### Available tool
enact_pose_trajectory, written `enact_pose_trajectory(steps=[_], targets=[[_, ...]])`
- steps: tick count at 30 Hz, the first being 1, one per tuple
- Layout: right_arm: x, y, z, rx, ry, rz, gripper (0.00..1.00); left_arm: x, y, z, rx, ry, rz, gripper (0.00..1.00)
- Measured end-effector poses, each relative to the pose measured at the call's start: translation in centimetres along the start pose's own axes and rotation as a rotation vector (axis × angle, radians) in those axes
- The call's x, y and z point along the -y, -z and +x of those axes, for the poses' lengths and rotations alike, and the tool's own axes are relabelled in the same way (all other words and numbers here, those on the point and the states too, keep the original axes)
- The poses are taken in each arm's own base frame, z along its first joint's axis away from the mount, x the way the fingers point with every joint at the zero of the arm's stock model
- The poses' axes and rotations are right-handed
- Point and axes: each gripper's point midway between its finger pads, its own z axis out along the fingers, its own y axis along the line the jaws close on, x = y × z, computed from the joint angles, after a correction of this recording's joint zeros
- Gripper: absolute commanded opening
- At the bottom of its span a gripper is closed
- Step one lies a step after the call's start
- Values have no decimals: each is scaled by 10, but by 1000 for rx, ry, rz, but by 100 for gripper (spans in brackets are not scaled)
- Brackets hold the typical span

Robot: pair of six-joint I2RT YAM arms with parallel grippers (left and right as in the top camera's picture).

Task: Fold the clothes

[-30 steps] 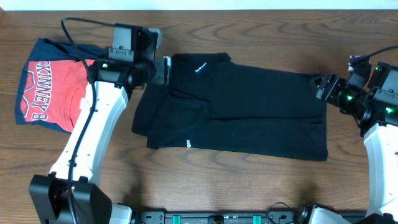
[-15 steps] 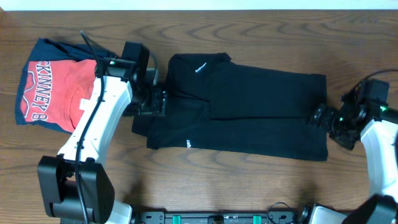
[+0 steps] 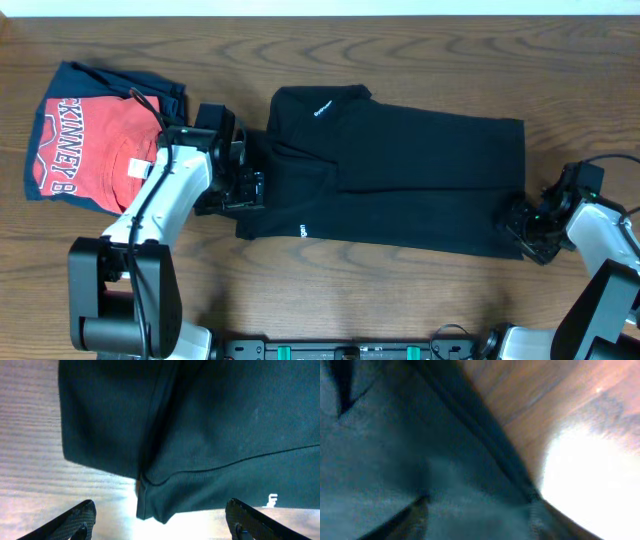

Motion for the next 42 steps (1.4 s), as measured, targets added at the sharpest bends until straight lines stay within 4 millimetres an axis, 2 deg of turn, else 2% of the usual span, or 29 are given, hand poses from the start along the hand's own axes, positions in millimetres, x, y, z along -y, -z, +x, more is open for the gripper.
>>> enact_pose_trajectory(steps=[4,7,11,13,14,16,17,19,21,26,31,32,33,34,35,36,38,42], targets=[[12,-1,2,2,-54,63,34,-1,-6,5,-14,2,1,84],[21,-2,6,-5,-68,104,25,-2,-10,8,-18,2,0,84],[22,-2,7,-5,-85,111,19,-2,-18,3,13,-2,7,82],[22,-2,7,-5,-88,112,14,-3,-24,3,26,1,9,71],[22,-2,7,-7,-89,113,7,-4,-27,4,29,6,10,63],[23,-1,9,-15,-93,116,2,-6,-37,9,25,12,12,36],[24,-1,11,-21,-95,120,1,-7,-41,14,16,12,10,26],[25,-1,13,-31,-97,125,1,-11,-49,24,-6,18,1,13],[28,0,19,-54,-98,138,1,-12,-51,29,-19,21,-3,9],[37,2,32,-102,-106,181,1,-22,-49,44,-83,47,-25,9],[56,7,48,-162,-136,256,1,-41,-45,69,-192,118,-56,17],[59,8,49,-168,-142,268,4,-45,-43,75,-215,135,-64,22],[63,9,51,-173,-158,279,12,-48,-42,79,-233,143,-68,29],[66,10,52,-176,-173,287,23,-51,-40,83,-250,155,-73,41],[69,11,52,-176,-179,298,29,-52,-39,86,-263,164,-75,44],[71,11,52,-176,-184,303,36,-54,-39,88,-272,172,-77,46],[72,12,51,-174,-177,304,43,-54,-38,90,-280,177,-77,50],[64,18,46,-148,-147,252,49,-49,-35,93,-300,183,-50,50]])
